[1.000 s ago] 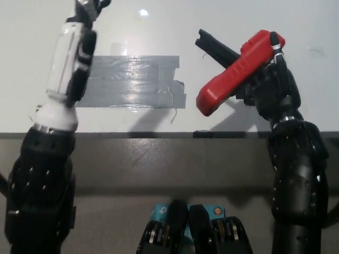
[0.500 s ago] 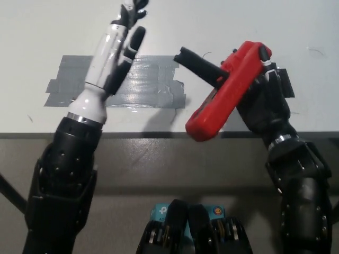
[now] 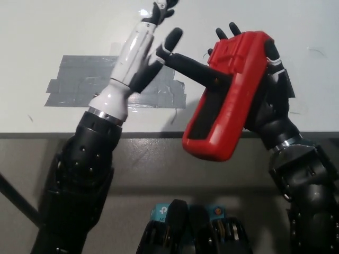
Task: The robot first picks the multimeter with right hand and then unfolds the black stand on the back of it using left hand
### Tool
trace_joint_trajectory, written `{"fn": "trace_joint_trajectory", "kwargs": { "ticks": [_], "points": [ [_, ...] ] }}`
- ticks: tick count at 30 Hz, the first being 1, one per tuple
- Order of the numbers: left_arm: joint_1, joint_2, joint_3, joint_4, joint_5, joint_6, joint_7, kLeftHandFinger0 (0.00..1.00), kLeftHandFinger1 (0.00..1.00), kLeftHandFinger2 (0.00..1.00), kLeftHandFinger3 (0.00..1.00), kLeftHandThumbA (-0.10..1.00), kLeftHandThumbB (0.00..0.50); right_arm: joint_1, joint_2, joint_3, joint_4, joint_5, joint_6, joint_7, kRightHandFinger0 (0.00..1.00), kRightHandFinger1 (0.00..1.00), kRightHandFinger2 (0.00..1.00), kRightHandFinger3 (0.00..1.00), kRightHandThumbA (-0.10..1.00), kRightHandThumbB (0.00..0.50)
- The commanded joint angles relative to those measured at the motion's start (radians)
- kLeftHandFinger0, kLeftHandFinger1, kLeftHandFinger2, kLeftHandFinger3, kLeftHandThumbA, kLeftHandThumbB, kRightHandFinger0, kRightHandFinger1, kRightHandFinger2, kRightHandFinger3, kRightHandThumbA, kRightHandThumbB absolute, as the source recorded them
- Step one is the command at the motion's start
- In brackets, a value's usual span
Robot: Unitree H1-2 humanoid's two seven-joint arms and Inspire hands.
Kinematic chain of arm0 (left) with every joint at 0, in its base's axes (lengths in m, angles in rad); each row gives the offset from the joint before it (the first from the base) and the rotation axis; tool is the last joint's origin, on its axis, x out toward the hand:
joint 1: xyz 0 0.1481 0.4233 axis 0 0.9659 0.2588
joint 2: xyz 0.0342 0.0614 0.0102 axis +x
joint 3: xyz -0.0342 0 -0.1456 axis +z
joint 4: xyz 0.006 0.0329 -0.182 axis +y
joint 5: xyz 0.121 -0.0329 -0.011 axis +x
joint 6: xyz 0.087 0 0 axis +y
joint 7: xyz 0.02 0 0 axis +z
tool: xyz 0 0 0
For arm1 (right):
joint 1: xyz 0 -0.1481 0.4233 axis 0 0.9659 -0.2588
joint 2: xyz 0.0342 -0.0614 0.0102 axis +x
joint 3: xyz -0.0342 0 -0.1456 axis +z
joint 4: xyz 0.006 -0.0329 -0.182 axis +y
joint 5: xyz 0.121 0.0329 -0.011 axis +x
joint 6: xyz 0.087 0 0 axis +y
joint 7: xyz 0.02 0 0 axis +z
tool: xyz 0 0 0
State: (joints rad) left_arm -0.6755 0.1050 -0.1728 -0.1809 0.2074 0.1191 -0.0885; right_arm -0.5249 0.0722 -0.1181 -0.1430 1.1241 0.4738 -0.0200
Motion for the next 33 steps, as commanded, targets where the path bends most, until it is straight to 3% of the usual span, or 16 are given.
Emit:
{"fn": "trace_joint_trajectory", "kwargs": {
  "ticks": [1, 6, 8, 10, 12, 15, 18, 22, 27, 30, 31, 33],
  "points": [
    [-0.02, -0.013, -0.007, -0.052, -0.004, -0.003, -0.023, 1.0, 1.0, 1.0, 1.0, 1.0, 0.267, -0.03, -0.002, 0.011, -0.062, 0.095, -0.004, 0.064, 0.0, 0.25, 0.85, 0.83, -0.1, 0.144],
    [0.012, -0.024, -0.035, -0.139, 0.029, 0.029, -0.034, 1.0, 1.0, 1.0, 1.0, 1.0, 0.313, -0.035, 0.0, 0.0, -0.062, 0.079, -0.004, 0.063, 0.0, 0.25, 0.85, 0.86, -0.1, 0.136],
    [0.019, -0.034, -0.045, -0.194, 0.034, 0.051, -0.038, 1.0, 1.0, 1.0, 1.0, 1.0, 0.305, -0.042, 0.002, -0.006, -0.061, 0.071, -0.004, 0.048, 0.0, 0.26, 0.89, 0.91, -0.1, 0.136],
    [0.025, -0.038, -0.053, -0.241, 0.03, 0.065, -0.047, 1.0, 1.0, 1.0, 1.0, 1.0, 0.303, -0.042, 0.003, -0.008, -0.061, 0.076, -0.004, 0.033, 0.0, 0.22, 0.85, 0.86, -0.1, 0.128],
    [0.03, -0.036, -0.059, -0.276, 0.036, 0.048, -0.05, 1.0, 1.0, 1.0, 1.0, 1.0, 0.288, -0.042, -0.003, -0.006, -0.056, 0.075, -0.004, 0.042, 0.0, 0.23, 0.88, 0.87, -0.1, 0.117],
    [0.036, -0.03, -0.062, -0.338, 0.052, 0.03, -0.054, 1.0, 1.0, 1.0, 1.0, 1.0, 0.269, -0.046, -0.011, -0.007, -0.039, 0.078, -0.004, 0.053, 0.0, 0.37, 0.98, 0.94, -0.1, 0.11],
    [0.028, -0.029, -0.063, -0.377, 0.056, 0.039, -0.062, 1.0, 1.0, 1.0, 1.0, 1.0, 0.254, -0.057, -0.011, -0.015, -0.031, 0.078, -0.004, 0.041, 0.0, 0.39, 0.96, 0.93, -0.1, 0.127],
    [0.023, -0.033, -0.063, -0.444, 0.064, 0.07, -0.079, 1.0, 1.0, 1.0, 1.0, 1.0, 0.266, -0.064, 0.006, -0.031, -0.031, 0.07, -0.004, -0.005, 0.0, 0.29, 0.86, 0.81, -0.1, 0.154],
    [0.038, -0.051, -0.075, -0.483, 0.063, 0.098, -0.089, 1.0, 1.0, 1.0, 1.0, 1.0, 0.311, -0.073, 0.016, -0.04, -0.04, 0.046, -0.007, -0.024, 0.0, 0.28, 0.84, 0.83, -0.1, 0.145],
    [0.052, -0.047, -0.081, -0.469, 0.09, 0.081, -0.088, 1.0, 1.0, 1.0, 1.0, 1.0, 0.299, -0.075, 0.008, -0.038, -0.051, 0.073, -0.004, -0.028, 0.0, 0.28, 0.84, 0.88, -0.1, 0.131],
    [0.058, -0.047, -0.081, -0.463, 0.097, 0.075, -0.086, 1.0, 1.0, 1.0, 1.0, 1.0, 0.294, -0.076, 0.002, -0.036, -0.055, 0.073, -0.004, -0.022, 0.0, 0.31, 0.86, 0.96, -0.1, 0.117],
    [0.069, -0.046, -0.075, -0.457, 0.09, 0.072, -0.083, 1.0, 1.0, 1.0, 1.0, 1.0, 0.293, -0.077, 0.003, -0.033, -0.061, 0.083, -0.004, -0.024, 0.0, 0.35, 0.89, 1.0, -0.1, 0.115]
  ]
}}
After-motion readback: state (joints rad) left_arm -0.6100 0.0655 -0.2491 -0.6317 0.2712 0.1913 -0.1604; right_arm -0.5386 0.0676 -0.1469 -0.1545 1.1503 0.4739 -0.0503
